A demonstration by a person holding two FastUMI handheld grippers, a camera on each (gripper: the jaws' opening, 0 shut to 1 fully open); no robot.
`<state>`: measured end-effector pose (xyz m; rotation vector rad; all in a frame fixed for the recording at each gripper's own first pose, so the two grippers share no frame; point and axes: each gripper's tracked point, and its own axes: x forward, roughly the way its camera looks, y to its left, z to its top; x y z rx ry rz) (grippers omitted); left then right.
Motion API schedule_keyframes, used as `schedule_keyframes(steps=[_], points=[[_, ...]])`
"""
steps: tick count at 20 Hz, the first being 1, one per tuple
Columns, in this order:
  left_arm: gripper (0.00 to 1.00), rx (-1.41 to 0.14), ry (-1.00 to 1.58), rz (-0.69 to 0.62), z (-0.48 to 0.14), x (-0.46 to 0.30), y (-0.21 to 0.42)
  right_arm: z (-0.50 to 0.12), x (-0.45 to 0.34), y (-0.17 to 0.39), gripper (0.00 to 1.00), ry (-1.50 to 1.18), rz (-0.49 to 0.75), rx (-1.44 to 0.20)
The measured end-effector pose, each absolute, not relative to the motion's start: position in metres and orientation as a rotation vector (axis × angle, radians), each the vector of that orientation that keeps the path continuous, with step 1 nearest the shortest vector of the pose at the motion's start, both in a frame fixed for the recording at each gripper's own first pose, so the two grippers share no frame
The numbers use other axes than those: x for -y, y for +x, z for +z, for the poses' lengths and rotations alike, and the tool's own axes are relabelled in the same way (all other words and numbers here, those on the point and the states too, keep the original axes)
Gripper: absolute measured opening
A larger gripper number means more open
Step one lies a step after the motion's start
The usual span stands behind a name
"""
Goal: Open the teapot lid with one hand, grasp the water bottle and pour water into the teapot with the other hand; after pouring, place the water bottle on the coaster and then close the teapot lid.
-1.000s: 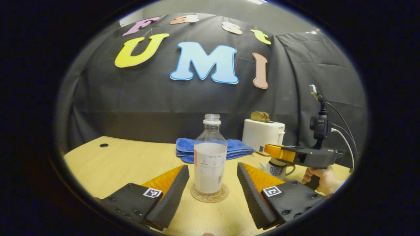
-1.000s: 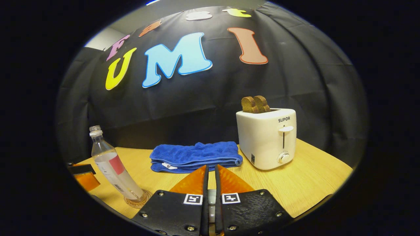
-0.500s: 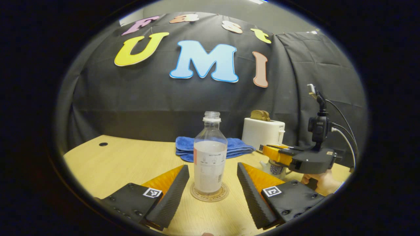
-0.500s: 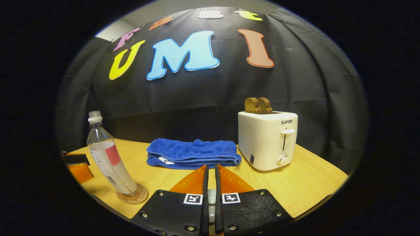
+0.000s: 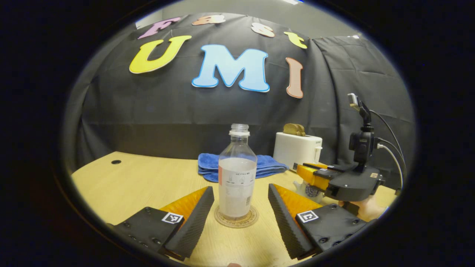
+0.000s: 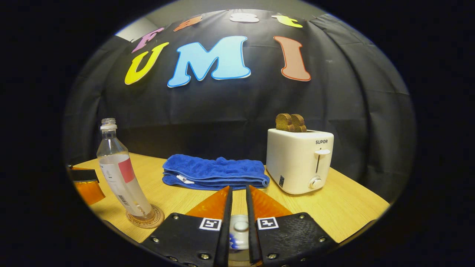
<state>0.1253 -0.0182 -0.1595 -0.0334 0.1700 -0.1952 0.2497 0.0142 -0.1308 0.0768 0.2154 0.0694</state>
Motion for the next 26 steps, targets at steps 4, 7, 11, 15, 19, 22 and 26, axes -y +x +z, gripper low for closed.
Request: schedule_keyframes(steps=[4, 7, 11, 15, 19, 22, 26], points=[[1.0, -0.163, -0.03, -0.185, -0.156, 0.018, 0.124, -0.112, -0.018, 0.232, 0.49, 0.078, 0.066, -0.191], [1.0, -0.148, -0.027, -0.192, -0.151, 0.02, 0.122, -0.088, -0.023, 0.207, 0.63, 0.124, 0.066, -0.154], [1.0, -0.112, -0.015, -0.21, -0.14, 0.03, 0.111, -0.061, -0.022, 0.162, 0.85, 0.135, 0.051, -0.102], [1.0, -0.113, 0.035, -0.203, -0.143, 0.037, 0.088, -0.044, -0.012, 0.114, 0.98, 0.122, 0.035, -0.077], [1.0, -0.061, 0.009, -0.213, -0.127, 0.047, 0.054, -0.039, -0.002, 0.072, 0.97, 0.109, 0.014, -0.074], [1.0, -0.031, 0.016, -0.206, -0.116, 0.051, 0.033, -0.038, 0.003, 0.048, 0.97, 0.069, -0.003, -0.069], [1.0, -0.004, 0.021, -0.187, -0.106, 0.053, 0.008, -0.036, 0.002, 0.021, 0.97, 0.049, 0.003, -0.068]])
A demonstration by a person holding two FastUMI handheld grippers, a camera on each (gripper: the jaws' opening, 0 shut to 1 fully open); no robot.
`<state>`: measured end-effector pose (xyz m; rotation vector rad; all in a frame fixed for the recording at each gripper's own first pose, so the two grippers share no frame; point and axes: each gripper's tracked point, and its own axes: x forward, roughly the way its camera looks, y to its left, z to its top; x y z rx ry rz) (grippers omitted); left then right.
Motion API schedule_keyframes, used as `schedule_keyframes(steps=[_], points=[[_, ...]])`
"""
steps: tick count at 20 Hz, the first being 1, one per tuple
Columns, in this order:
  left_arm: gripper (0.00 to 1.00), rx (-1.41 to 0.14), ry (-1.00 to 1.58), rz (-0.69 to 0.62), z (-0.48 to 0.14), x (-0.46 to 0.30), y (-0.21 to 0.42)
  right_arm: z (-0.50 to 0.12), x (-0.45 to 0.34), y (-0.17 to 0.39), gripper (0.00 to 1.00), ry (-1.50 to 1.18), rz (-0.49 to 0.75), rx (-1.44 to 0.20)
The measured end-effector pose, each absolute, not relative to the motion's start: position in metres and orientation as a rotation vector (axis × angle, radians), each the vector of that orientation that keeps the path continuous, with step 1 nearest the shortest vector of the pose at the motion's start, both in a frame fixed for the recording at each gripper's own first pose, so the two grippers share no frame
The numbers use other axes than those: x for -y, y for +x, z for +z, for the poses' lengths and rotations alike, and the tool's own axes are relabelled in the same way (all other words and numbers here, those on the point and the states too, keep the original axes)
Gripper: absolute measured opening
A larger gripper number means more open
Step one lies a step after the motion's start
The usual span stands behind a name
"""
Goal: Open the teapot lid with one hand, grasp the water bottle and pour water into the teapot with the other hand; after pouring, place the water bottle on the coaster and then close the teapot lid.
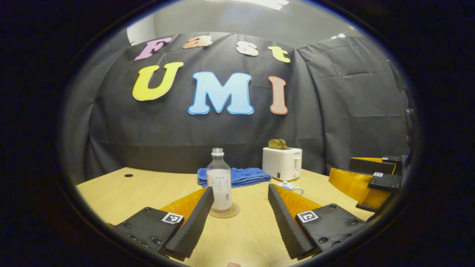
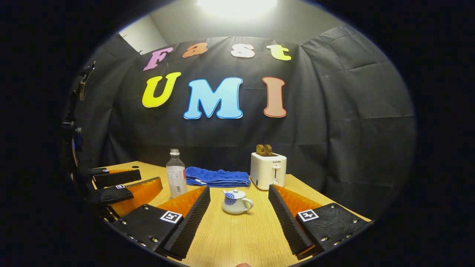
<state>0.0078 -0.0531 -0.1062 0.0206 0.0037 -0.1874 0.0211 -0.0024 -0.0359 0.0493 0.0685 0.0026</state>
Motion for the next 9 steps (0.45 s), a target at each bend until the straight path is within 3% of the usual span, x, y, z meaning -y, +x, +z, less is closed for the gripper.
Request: schedule_keyframes(steps=[9], points=[[1.0, -0.012, 0.008, -0.173, -0.114, 0.055, -0.044, -0.027, -0.01, -0.024, 0.97, -0.019, 0.012, -0.01]])
